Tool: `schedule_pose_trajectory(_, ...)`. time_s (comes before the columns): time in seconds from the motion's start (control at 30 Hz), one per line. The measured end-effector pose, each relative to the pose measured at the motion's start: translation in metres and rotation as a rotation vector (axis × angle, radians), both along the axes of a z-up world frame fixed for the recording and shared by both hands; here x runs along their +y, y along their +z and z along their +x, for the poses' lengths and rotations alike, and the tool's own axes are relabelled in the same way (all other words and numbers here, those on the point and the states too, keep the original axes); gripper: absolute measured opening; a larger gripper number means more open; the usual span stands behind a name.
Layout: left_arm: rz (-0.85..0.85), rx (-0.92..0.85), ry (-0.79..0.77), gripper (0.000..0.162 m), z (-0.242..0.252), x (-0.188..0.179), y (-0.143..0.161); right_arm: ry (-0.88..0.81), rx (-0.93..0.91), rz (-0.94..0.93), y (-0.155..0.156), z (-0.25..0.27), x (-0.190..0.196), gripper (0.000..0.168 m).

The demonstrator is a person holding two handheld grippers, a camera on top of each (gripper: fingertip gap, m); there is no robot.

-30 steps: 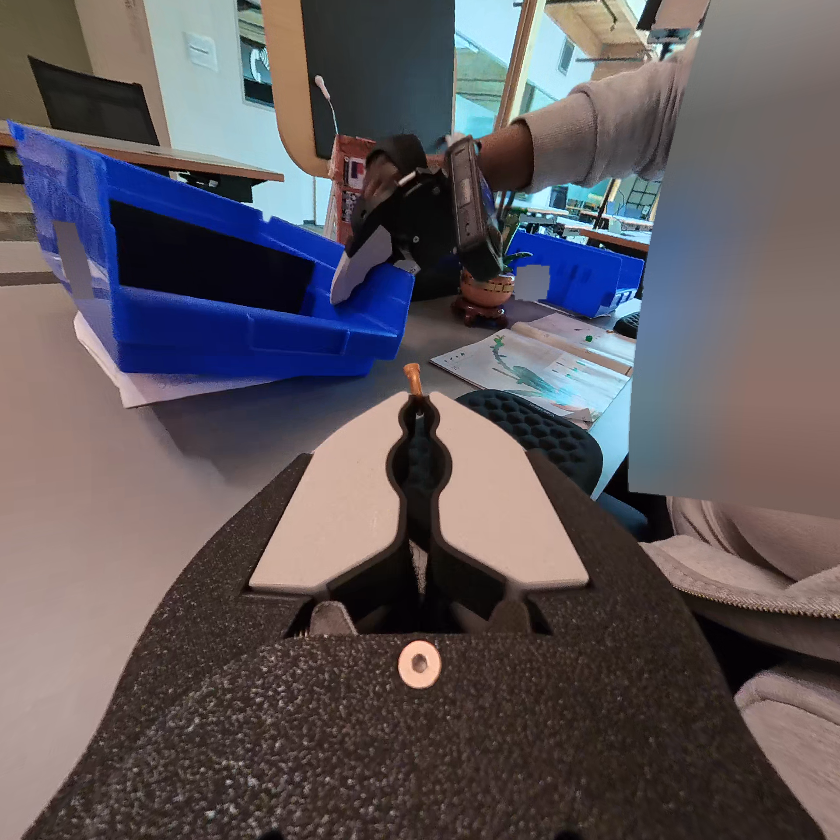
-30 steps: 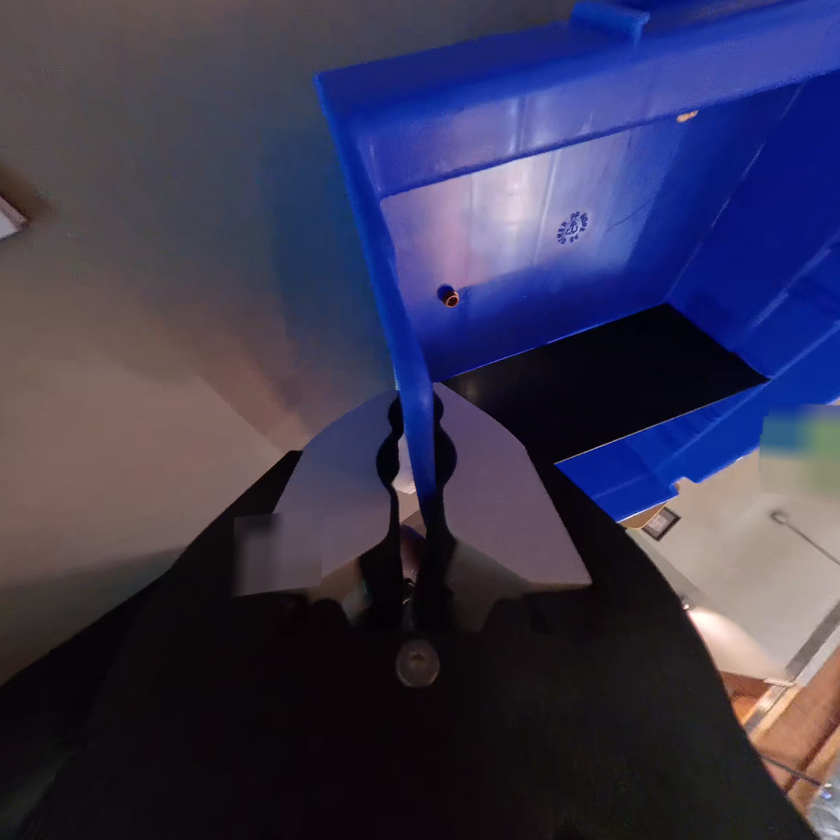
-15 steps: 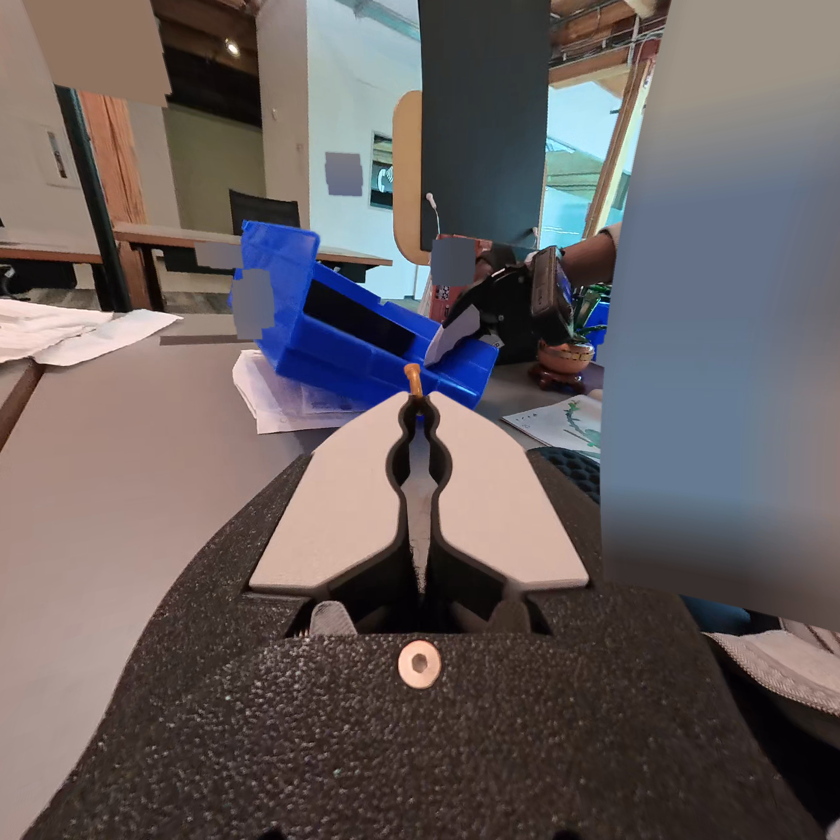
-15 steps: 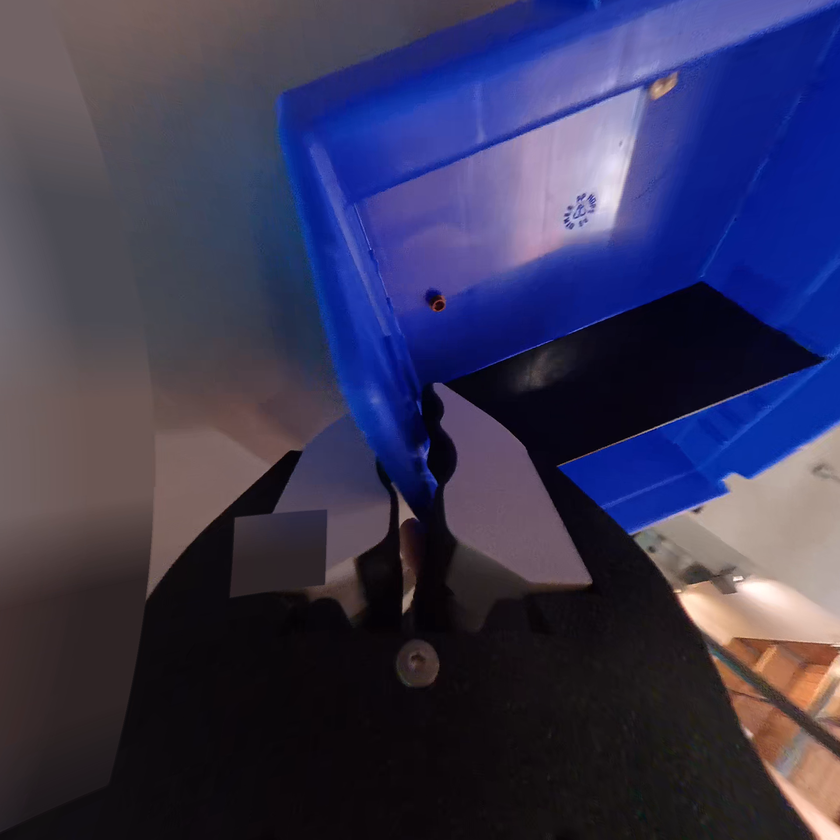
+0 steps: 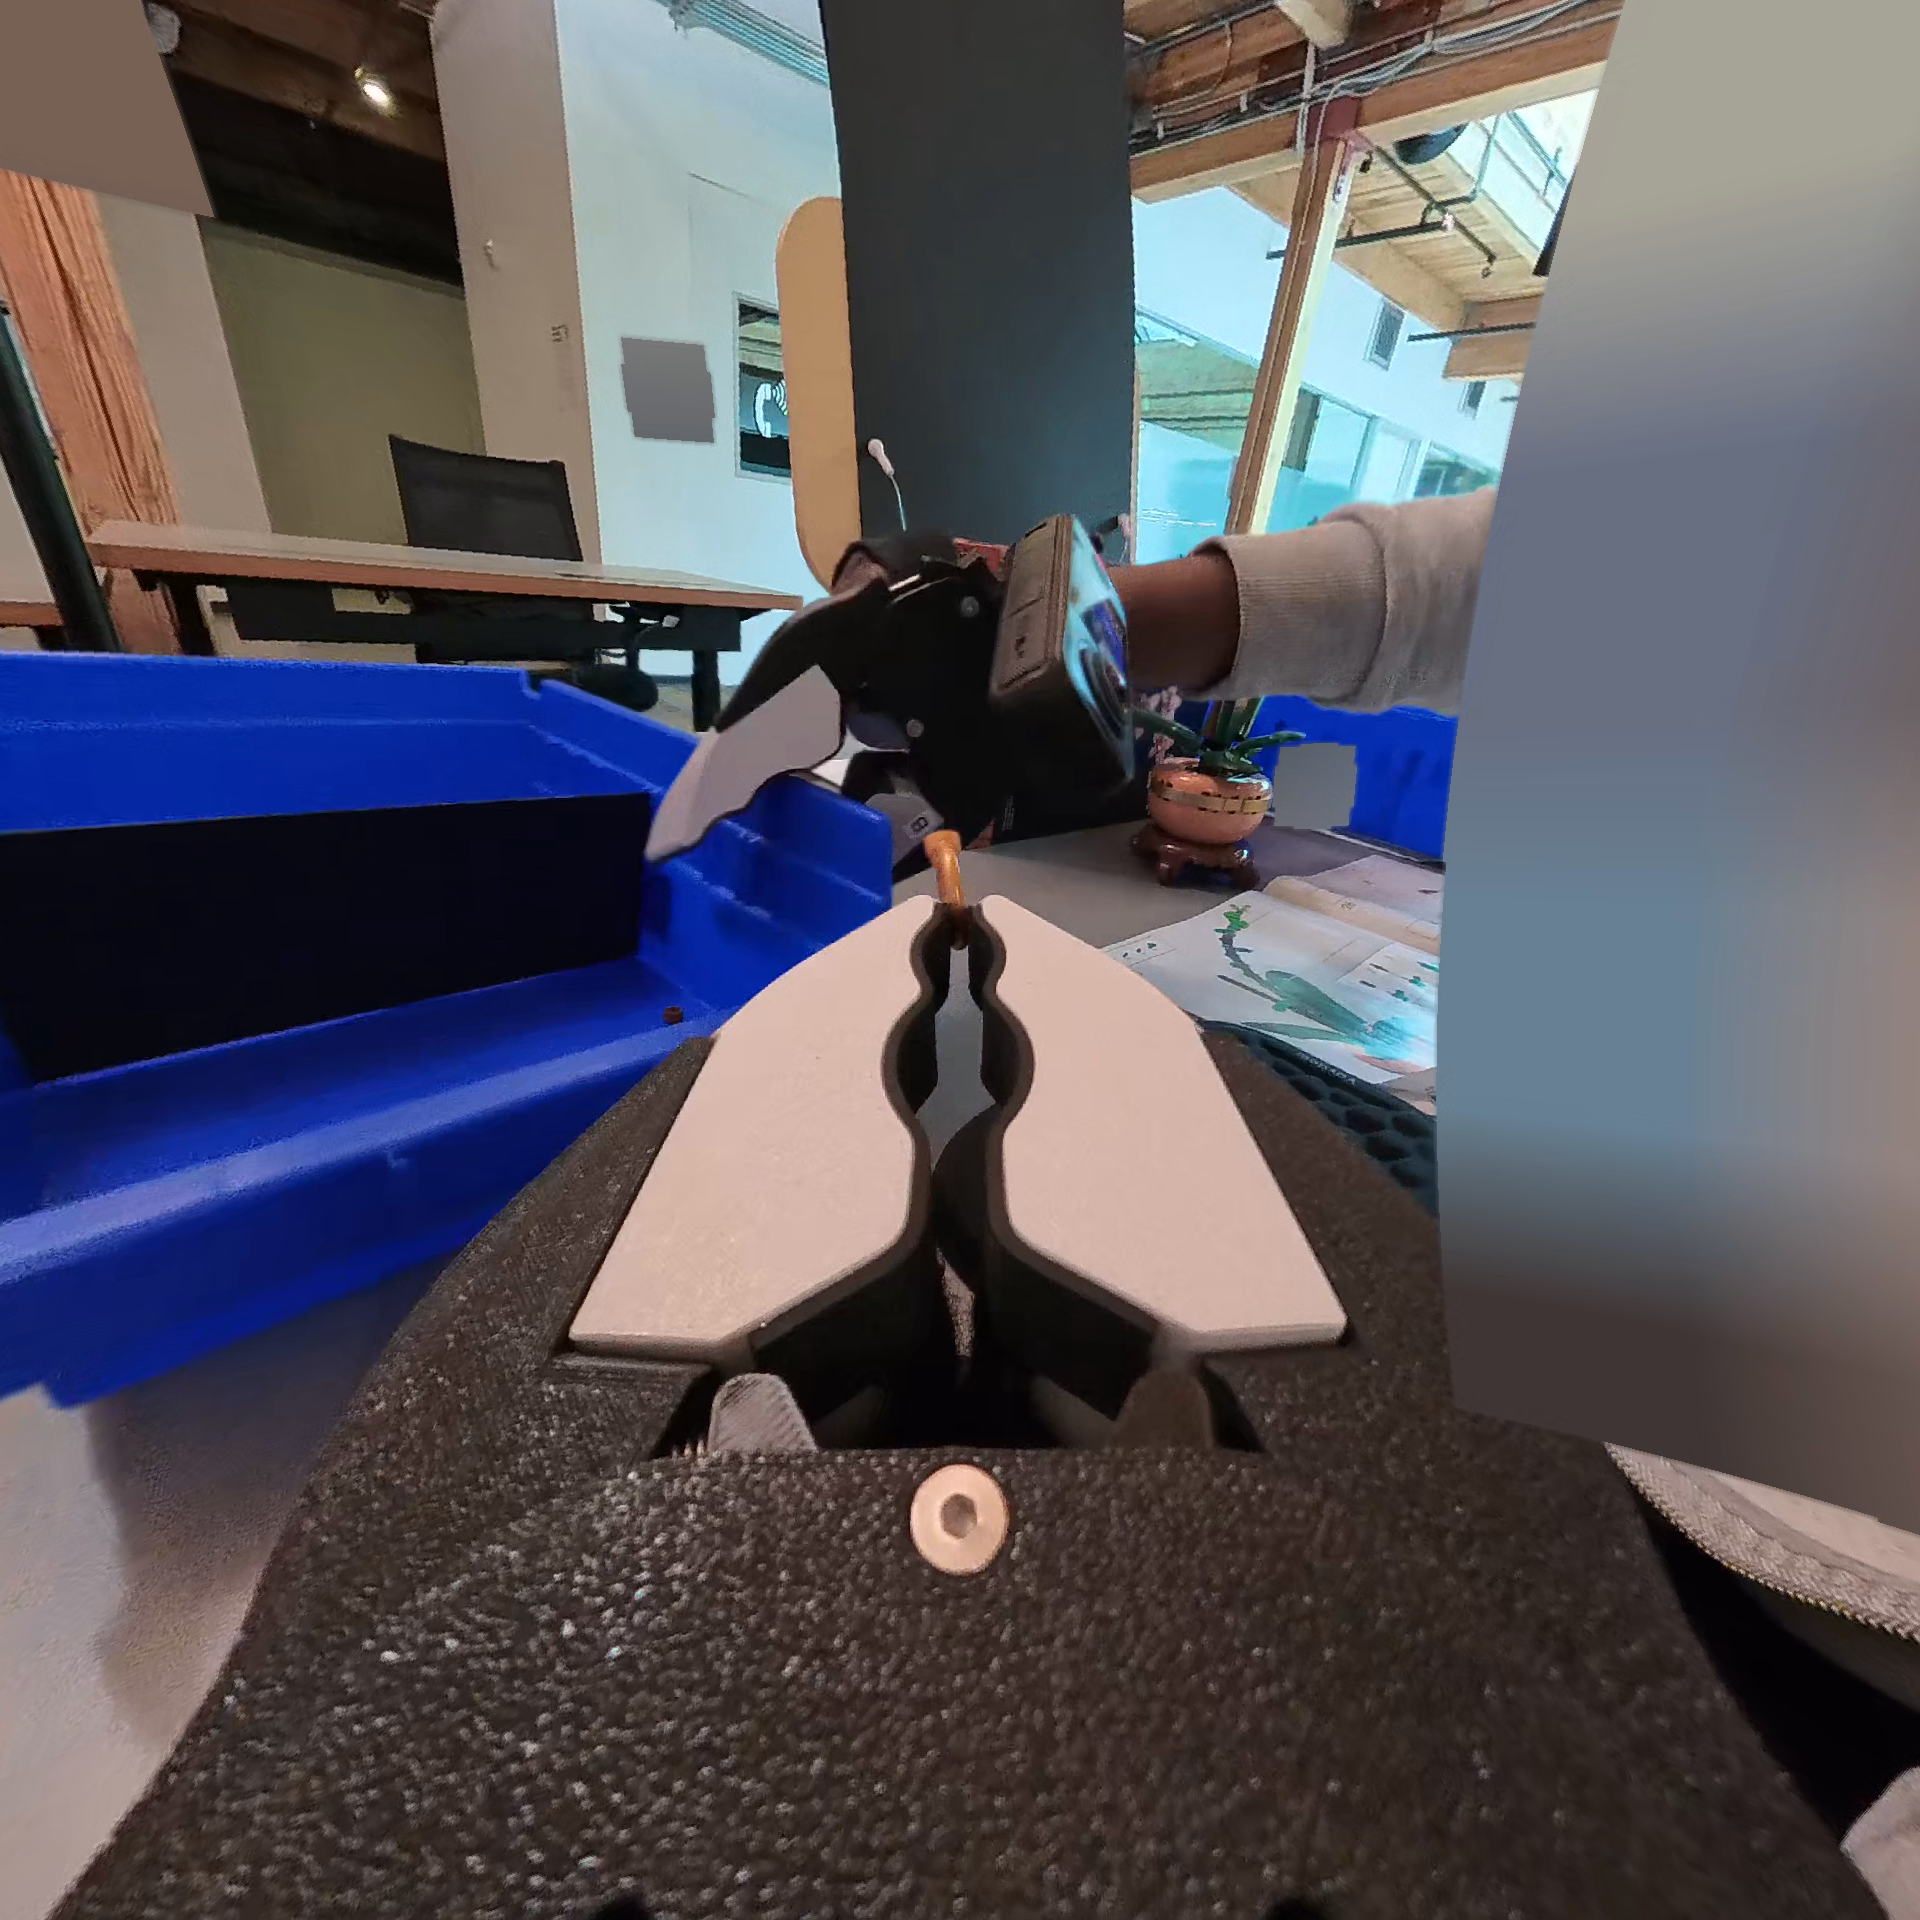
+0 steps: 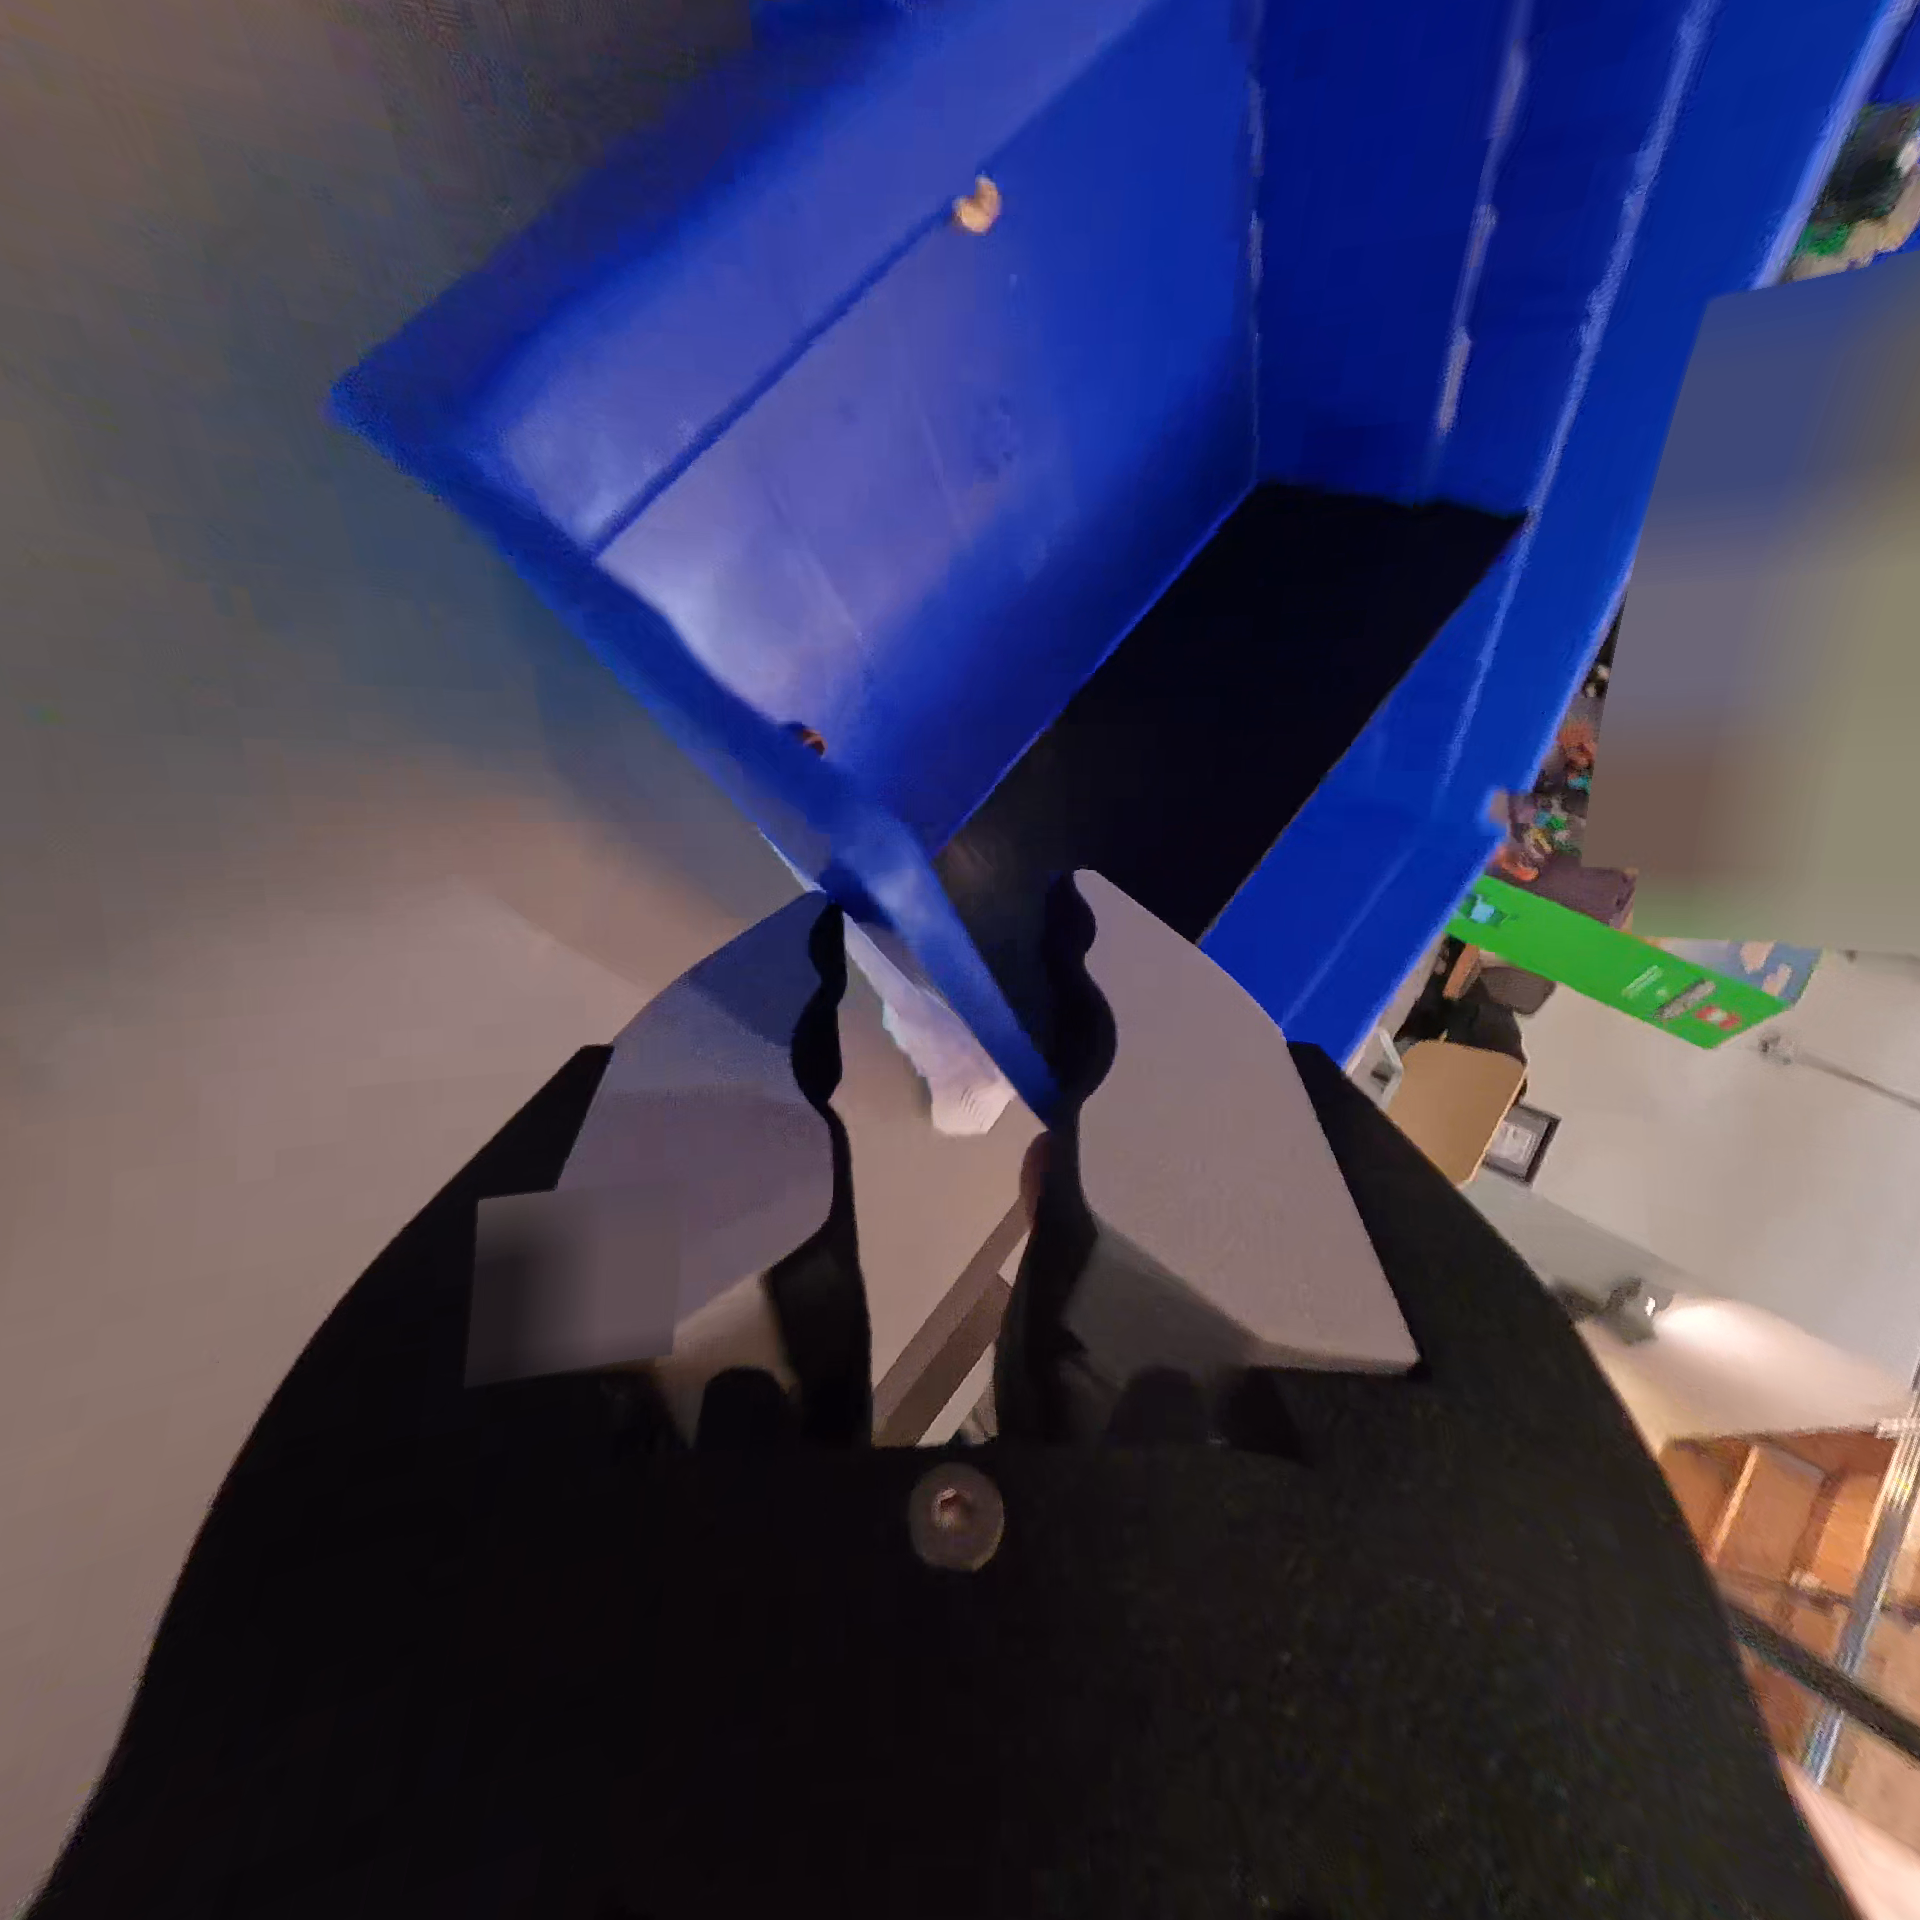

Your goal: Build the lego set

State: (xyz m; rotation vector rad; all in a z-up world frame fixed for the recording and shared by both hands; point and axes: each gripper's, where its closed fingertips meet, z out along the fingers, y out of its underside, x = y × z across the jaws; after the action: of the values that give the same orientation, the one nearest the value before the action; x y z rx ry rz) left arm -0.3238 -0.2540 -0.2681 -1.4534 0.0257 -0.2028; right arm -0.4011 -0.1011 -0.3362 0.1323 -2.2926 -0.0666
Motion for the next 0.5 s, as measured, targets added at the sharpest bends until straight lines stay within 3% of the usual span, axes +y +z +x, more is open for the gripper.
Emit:
schedule_pose_trajectory(0.07, -0.002, 0.007, 0.003, 0.003, 0.000, 0.000, 0.001, -0.053, 0.031, -0.080, 0.011, -0.003, -0.008, 0.045)
schedule_pose_trajectory(0.13, 0.002, 0.010, 0.009, 0.003, 0.000, 0.001, 0.002, -0.122, 0.077, -0.221, 0.034, 0.000, -0.009, 0.039)
schedule_pose_trajectory(0.27, -0.021, -0.007, 0.059, 0.002, -0.007, 0.009, 0.002, -0.404, 0.119, -0.715, 0.083, 0.037, 0.005, 0.031)
schedule_pose_trajectory(0.37, -0.083, -0.013, 0.070, 0.002, -0.007, 0.022, -0.003, -0.565, 0.047, -1.010, 0.081, 0.100, 0.007, 0.035)
schedule_pose_trajectory(0.5, -0.173, 0.020, 0.032, 0.002, 0.009, 0.045, -0.005, -0.636, -0.006, -1.211, 0.049, 0.193, -0.001, 0.037)
